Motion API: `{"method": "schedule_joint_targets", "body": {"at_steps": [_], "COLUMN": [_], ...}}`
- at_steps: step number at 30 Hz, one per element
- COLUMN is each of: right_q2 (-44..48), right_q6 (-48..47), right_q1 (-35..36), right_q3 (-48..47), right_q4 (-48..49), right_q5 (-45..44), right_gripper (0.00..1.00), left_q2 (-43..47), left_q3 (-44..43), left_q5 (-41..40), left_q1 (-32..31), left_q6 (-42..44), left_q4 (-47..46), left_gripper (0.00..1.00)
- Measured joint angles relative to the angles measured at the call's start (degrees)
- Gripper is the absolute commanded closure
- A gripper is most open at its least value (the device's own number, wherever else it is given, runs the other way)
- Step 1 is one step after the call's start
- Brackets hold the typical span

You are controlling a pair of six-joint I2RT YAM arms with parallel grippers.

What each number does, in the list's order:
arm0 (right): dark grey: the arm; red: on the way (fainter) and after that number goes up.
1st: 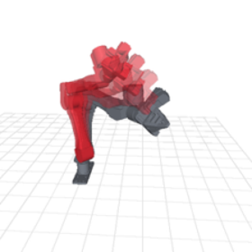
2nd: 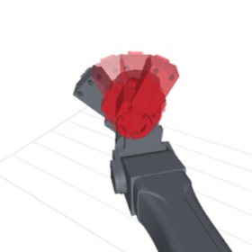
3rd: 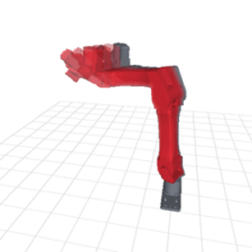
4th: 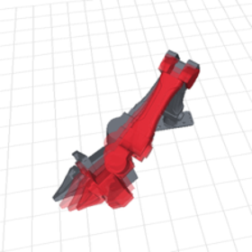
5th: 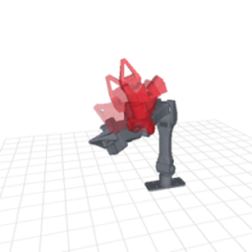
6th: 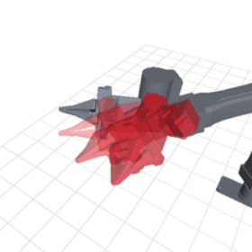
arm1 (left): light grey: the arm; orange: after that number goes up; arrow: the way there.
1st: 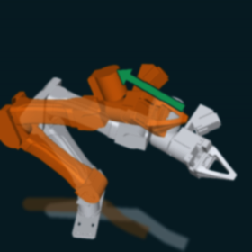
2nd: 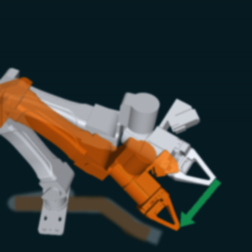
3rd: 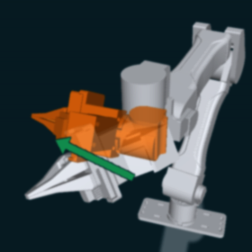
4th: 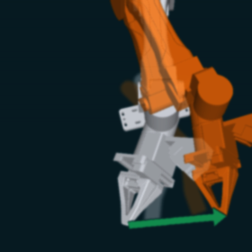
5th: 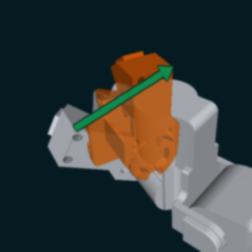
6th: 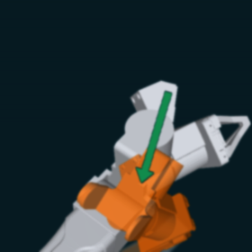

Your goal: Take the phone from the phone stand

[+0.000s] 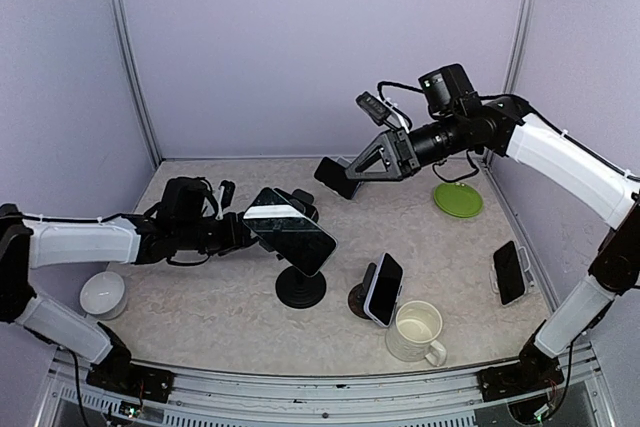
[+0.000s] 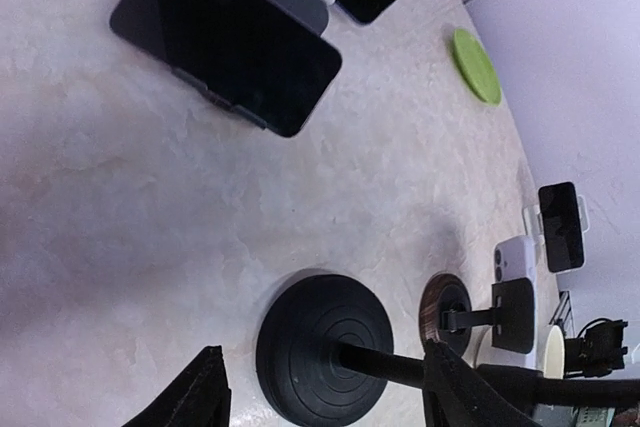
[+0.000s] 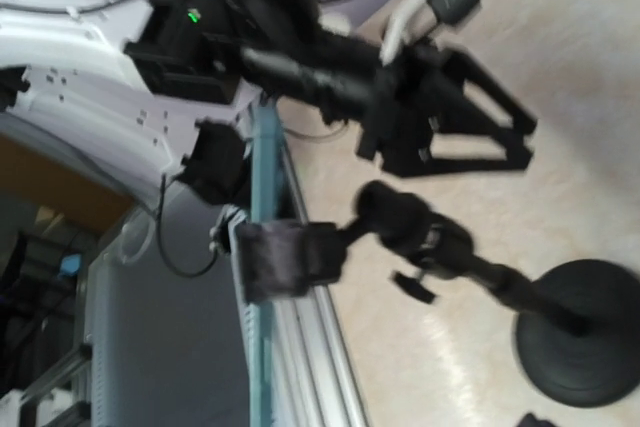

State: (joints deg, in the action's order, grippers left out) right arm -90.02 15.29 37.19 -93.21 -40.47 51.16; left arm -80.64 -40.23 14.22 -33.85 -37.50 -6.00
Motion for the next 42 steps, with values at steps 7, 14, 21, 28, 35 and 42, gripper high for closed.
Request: {"method": "schedule_joint_targets", "body": {"at_steps": [7,14,21,28,35,42], "right_q2": [-6.10,-12.07,-15.32,-18.38,-19.43,-20.79], "right_q6": [0.15,0.22,0.98,2.19,2.40,2.34], "right_q1": [6.58,10.10,10.38,10.67,11.43,11.72], "right_q3": [-6.88,-12.22,-15.37,-19.47,-20.63,-22.47], "right_q4": [-4.09,-7.85,-9.20,-9.29,-9.88,-11.80], "right_q5": [-0.04,-0.17,1.25,2.51,2.51,1.81], "right_gripper": [0.22,0.26,0.34,0.46,0.57,0.63], "left_q2": [15.74,24.28,25.59,25.51,23.52,23.17], "left_q3": [4.50,6.67,7.21,7.21,7.19,7.19], "left_q5": [-7.17,-13.27,-18.18,-20.68,-21.00,-21.24], "left_q1": [-1.51,-5.33,-9.77,-10.62,-10.62,-10.62], "left_q6": [-3.32,-6.54,-8.83,-9.51,-9.40,-8.90], "left_q4": [4.35,8.48,10.69,11.45,11.61,11.61], "left_gripper": [0.32,0.32,0.32,0.32,0.32,0.32]}}
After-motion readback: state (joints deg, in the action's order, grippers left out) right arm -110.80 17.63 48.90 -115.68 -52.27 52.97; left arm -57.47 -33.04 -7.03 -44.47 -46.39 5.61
